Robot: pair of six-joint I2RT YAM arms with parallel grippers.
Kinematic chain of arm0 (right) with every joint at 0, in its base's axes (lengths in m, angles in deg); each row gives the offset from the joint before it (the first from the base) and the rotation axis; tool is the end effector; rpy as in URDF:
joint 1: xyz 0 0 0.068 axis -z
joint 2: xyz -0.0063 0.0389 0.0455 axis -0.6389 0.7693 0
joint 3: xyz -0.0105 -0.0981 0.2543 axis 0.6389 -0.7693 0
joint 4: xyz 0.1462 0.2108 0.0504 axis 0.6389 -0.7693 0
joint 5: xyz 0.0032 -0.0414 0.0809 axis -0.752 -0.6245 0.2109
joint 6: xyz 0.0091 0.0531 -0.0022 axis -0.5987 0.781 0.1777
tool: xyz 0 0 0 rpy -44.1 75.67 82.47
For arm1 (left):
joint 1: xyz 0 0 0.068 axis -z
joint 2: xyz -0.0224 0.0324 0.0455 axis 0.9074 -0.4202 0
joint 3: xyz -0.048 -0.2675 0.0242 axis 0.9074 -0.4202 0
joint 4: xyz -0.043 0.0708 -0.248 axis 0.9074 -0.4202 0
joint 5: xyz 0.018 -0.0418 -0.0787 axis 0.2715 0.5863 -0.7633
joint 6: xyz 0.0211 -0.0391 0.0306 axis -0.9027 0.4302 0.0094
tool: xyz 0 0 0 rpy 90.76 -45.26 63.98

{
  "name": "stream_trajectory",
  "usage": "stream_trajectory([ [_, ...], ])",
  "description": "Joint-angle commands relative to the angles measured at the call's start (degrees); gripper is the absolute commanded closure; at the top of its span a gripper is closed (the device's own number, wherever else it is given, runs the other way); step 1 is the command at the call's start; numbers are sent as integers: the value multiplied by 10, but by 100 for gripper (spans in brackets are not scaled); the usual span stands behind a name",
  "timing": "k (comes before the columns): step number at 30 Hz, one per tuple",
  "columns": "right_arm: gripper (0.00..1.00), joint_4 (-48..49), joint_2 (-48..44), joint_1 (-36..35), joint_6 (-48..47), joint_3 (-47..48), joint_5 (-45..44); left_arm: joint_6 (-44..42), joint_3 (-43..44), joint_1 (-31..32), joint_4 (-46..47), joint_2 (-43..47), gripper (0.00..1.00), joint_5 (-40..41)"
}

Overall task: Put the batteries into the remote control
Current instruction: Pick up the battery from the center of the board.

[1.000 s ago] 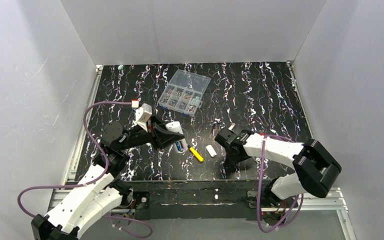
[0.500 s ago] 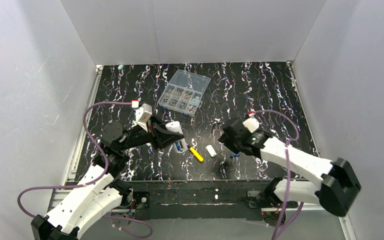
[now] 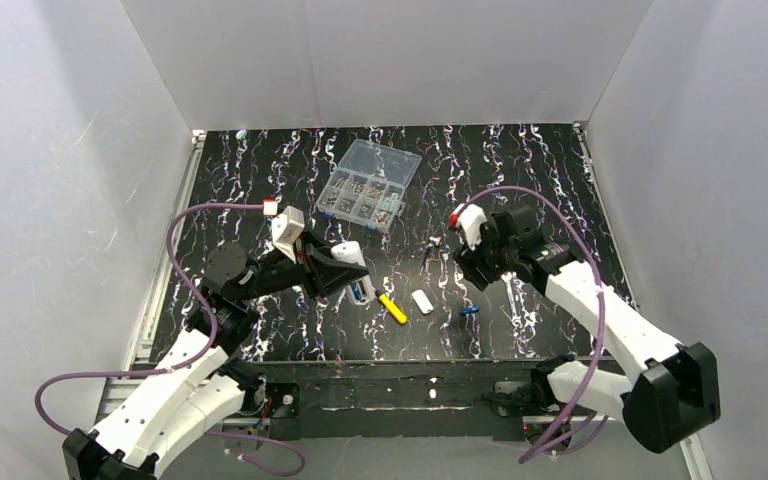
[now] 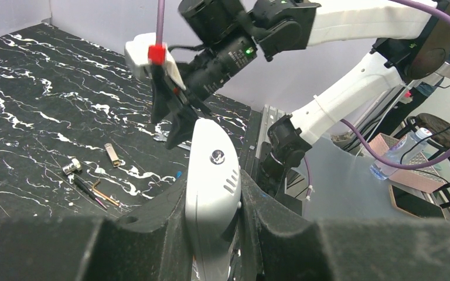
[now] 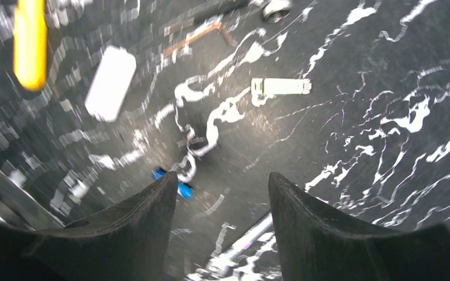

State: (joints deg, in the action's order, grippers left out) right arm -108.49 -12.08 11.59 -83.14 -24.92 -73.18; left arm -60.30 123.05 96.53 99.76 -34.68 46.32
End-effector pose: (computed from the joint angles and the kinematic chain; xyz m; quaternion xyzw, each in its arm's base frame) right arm 0.2002 0.1115 0.2663 -0.3618 0.8433 0.0935 0.3862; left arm 0.1012 -0.0901 0.3969 0.3602 0.3103 -0.5235 0.7071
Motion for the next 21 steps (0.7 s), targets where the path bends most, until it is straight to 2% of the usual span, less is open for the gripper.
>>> stream_trajectory([
  [1,34,-122,47,16,-346,11,66,1,5,3,48,17,100,-15],
  [6,37,-131,63,20,-438,-15,136,-9,3,3,34,29,100,-9],
  [9,38,-82,47,20,-458,-52,165,-8,0,3,36,30,100,-8],
  [21,46,4,66,19,-507,-106,181,-11,-13,3,40,35,100,0],
])
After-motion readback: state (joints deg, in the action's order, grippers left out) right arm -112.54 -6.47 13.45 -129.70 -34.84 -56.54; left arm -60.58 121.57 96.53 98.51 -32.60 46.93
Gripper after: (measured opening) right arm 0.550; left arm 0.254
